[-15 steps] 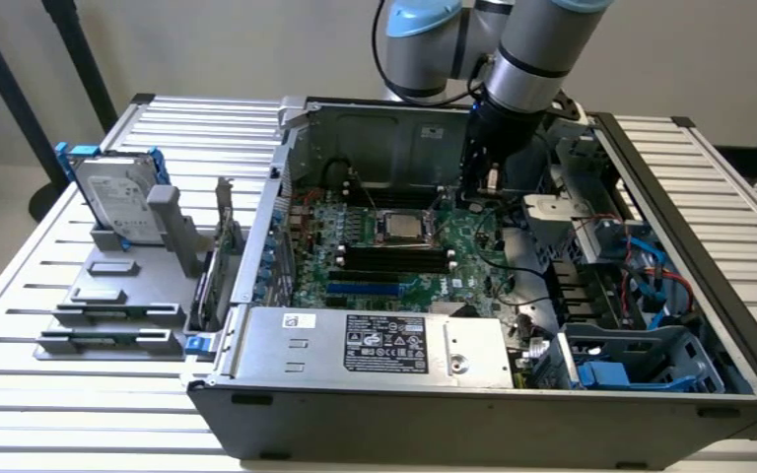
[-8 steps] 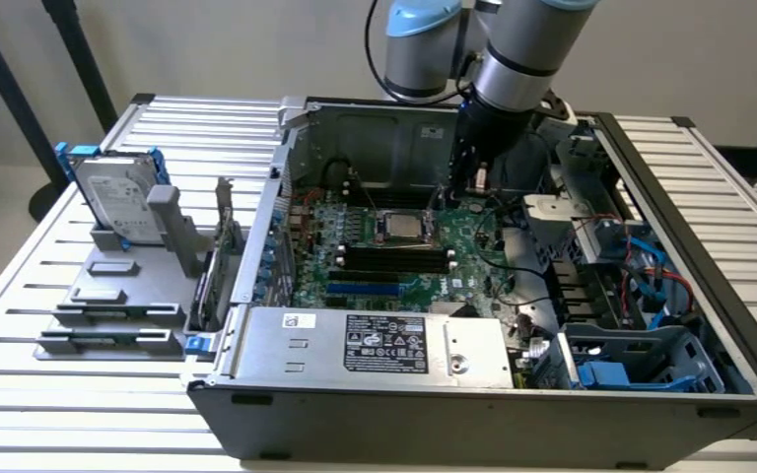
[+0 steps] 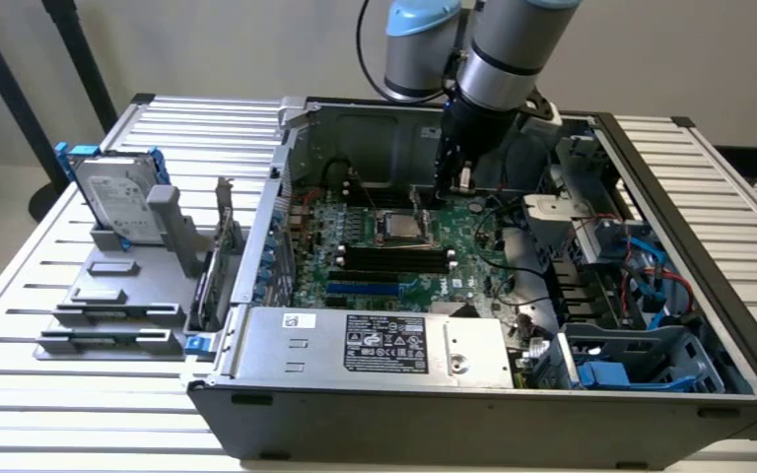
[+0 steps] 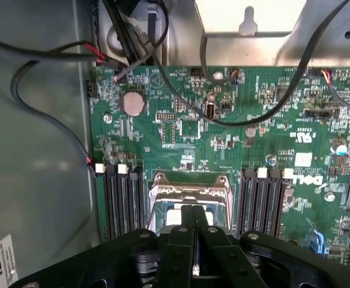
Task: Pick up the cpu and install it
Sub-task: 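Close the cpu cover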
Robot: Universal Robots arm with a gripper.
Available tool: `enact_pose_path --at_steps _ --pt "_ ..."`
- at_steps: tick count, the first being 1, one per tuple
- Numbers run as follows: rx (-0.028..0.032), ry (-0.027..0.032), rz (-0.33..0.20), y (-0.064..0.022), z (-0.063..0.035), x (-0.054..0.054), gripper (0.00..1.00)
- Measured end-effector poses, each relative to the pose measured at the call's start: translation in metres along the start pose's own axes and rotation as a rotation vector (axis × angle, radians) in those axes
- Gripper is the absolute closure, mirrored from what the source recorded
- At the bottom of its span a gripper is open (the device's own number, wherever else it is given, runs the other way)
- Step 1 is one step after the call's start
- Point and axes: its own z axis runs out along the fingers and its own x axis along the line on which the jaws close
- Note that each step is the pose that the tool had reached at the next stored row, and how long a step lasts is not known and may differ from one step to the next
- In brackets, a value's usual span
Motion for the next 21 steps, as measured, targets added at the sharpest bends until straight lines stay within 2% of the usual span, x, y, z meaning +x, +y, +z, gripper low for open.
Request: enact_pose_path --at_steps 5,7,10,12,13,14,19,21 --pt "0.0116 0.002 0.001 -0.0101 0.0013 -0.001 0.89" --pt "0.0183 0.0033 0.001 -0.0136 0.0019 -0.001 0.89" --pt "0.0342 0.006 0.003 -0.0176 0.0025 -0.001 0.89" --pt "0.052 0.0089 0.004 -0.0192 0.0028 -0.001 0.89" --pt "0.059 0.0101 0.005 -0.0203 0.0031 -0.001 0.89" --pt "0.0633 0.0109 0.005 -0.0213 0.0035 -0.001 0.89" --pt "0.0662 0.011 0.005 -0.0266 0.0099 -0.002 0.89" --pt "0.073 0.0111 0.006 -0.0292 0.0121 -0.002 0.89"
